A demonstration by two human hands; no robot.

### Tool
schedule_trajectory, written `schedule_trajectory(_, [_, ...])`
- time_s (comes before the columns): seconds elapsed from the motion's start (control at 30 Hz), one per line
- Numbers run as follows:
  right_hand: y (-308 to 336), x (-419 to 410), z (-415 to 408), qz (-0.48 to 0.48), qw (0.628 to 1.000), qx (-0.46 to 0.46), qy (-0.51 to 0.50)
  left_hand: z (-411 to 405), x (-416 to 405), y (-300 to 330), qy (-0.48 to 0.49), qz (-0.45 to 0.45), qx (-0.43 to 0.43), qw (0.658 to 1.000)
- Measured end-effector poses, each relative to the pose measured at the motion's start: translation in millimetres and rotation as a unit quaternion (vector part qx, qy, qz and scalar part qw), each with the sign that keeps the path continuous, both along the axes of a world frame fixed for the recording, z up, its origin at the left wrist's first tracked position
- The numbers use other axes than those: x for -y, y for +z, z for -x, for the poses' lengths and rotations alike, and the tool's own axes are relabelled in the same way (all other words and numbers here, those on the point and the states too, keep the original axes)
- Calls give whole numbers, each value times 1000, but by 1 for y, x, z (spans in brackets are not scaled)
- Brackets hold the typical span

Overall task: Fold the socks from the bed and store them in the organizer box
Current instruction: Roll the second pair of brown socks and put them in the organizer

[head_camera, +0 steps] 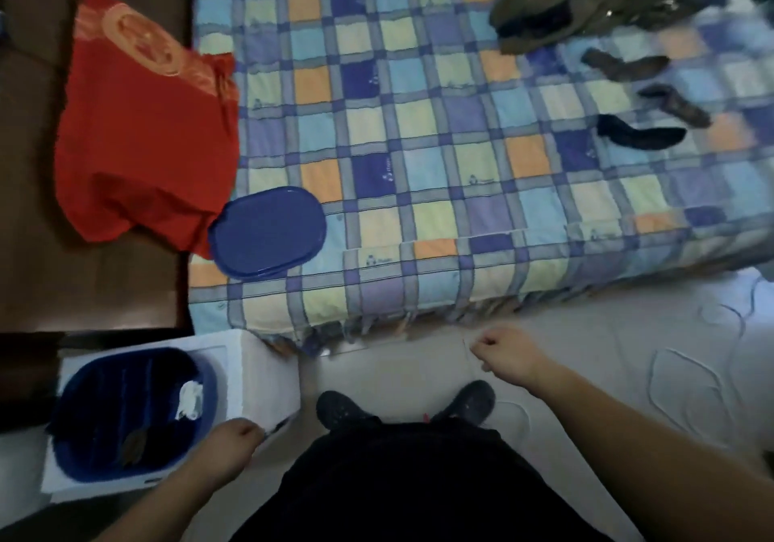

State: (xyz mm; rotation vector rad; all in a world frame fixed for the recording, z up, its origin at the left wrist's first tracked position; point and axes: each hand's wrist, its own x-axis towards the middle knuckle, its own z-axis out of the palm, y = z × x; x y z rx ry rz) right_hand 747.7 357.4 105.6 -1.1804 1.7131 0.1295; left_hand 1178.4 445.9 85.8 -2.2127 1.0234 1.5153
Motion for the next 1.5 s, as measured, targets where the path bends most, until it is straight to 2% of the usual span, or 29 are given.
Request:
schedule_trajectory(0.1, [-6, -36, 81, -17, 997, -15, -80, 68, 39, 4, -42, 4, -1, 999])
schedule_trajectory(0.3, [-23, -122, 232, -47, 968, -31, -244, 240, 112, 24, -172, 92, -35, 980])
schedule_trajectory(0.43, [-29, -179, 284, -93, 940, -39, -325, 356, 151, 43, -321, 121, -65, 937])
schedule_trajectory(0.57, [-34, -212, 304, -144, 928, -36, -341, 438, 170, 55, -391, 136, -87, 906])
schedule_trajectory(0.7, [-29, -202, 318, -163, 911, -7, -380, 477, 186, 49, -444, 110, -95, 884])
schedule_trajectory(0.83, [-23, -165, 337, -128, 894, 4, -430, 481, 212, 23, -484, 62, -77, 869])
schedule_trajectory(0.97, [-8, -120, 360, -96, 893, 3, -439, 477, 262, 6, -535, 26, -33, 844])
schedule_trajectory(1.1, [11, -76, 388, -60, 879, -6, -473, 495, 323, 8, -508, 20, 0, 861])
schedule_trajectory(1.33, [20, -46, 438, -39, 865, -5, -500, 593, 396, 20, -396, 54, -43, 916])
schedule_trajectory(1.5, [-4, -81, 490, -68, 846, 4, -529, 700, 388, 23, -393, 61, -69, 915])
